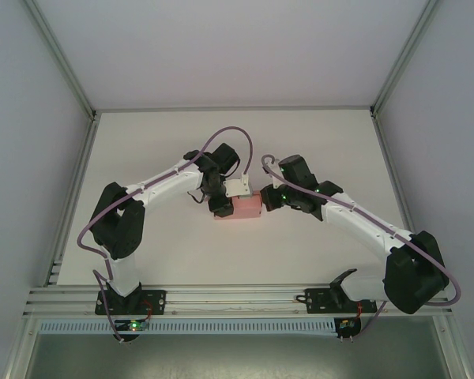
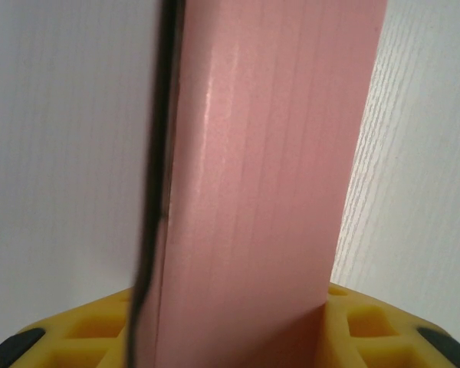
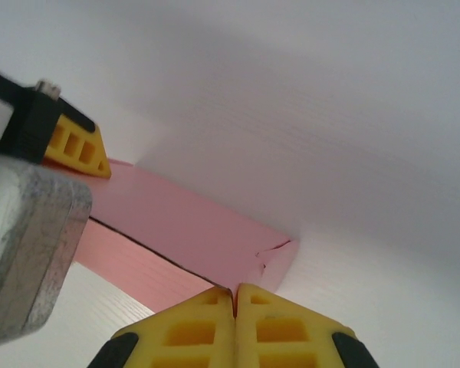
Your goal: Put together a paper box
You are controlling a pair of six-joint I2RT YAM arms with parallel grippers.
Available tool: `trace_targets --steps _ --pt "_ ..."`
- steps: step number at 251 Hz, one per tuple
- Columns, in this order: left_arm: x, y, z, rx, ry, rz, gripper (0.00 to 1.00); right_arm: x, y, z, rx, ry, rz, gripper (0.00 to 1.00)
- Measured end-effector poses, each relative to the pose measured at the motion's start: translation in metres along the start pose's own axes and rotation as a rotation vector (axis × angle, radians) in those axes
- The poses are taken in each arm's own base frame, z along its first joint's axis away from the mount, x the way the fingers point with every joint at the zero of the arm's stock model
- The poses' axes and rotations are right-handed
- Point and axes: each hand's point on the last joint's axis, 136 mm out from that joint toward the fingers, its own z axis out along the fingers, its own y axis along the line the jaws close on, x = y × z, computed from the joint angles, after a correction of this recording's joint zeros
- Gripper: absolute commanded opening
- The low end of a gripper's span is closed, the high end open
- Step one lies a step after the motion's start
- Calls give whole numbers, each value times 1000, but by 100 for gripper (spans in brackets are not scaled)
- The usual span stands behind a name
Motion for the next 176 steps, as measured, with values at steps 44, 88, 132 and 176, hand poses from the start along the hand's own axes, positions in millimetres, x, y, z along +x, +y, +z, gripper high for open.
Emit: trace_targets --steps 44,88,132,176 --pt "1 1 0 -7 7 -16 41 -6 3 4 -22 -23 201 0" --pt "4 3 -1 -16 21 -38 41 -12 5 9 -57 -56 346 0" --pt "4 4 -1 -16 22 -44 42 -12 5 10 -63 -68 373 0" --pt "4 4 -1 -17 21 -44 43 -9 2 9 -38 -107 214 0"
